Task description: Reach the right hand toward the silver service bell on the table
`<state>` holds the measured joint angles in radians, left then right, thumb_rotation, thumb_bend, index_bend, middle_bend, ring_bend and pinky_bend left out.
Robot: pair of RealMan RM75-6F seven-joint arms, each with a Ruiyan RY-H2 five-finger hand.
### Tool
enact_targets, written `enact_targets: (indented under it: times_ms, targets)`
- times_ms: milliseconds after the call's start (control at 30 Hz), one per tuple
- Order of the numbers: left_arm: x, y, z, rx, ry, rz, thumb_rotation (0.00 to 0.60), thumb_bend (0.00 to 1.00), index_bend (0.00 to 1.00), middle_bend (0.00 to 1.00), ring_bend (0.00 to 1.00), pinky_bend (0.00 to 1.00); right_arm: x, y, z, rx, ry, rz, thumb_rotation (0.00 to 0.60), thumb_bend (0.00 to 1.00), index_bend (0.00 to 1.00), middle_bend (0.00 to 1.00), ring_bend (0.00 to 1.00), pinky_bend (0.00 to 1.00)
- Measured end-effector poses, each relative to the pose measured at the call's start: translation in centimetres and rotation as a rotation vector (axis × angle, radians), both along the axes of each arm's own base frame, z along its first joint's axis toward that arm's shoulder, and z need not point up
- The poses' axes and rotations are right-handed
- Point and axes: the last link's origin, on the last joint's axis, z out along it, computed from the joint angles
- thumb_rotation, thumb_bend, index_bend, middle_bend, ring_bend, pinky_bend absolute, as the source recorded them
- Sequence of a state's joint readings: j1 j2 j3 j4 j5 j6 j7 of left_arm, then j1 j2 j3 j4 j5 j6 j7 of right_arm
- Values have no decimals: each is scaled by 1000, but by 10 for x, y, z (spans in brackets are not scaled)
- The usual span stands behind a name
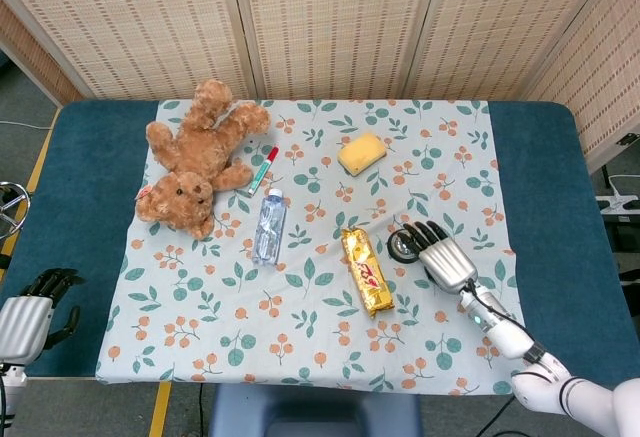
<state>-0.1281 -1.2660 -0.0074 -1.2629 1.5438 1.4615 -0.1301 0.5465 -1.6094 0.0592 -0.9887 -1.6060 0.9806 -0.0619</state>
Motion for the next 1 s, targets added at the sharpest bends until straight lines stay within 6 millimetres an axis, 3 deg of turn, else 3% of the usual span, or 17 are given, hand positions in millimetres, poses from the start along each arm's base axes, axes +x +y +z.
enact_targets:
  times_ms: [267,1000]
  targets:
    - [0,0,0,-1,1,1,600,482,303,231,168,417,15,-15,-21,38,-27,-3,600,1000,0,0,0,84]
    - [1,0,-2,-7,6,-3,600,483,303,231,168,417,6,-14,-23,64,-32,0,600,1000,0,0,0,84]
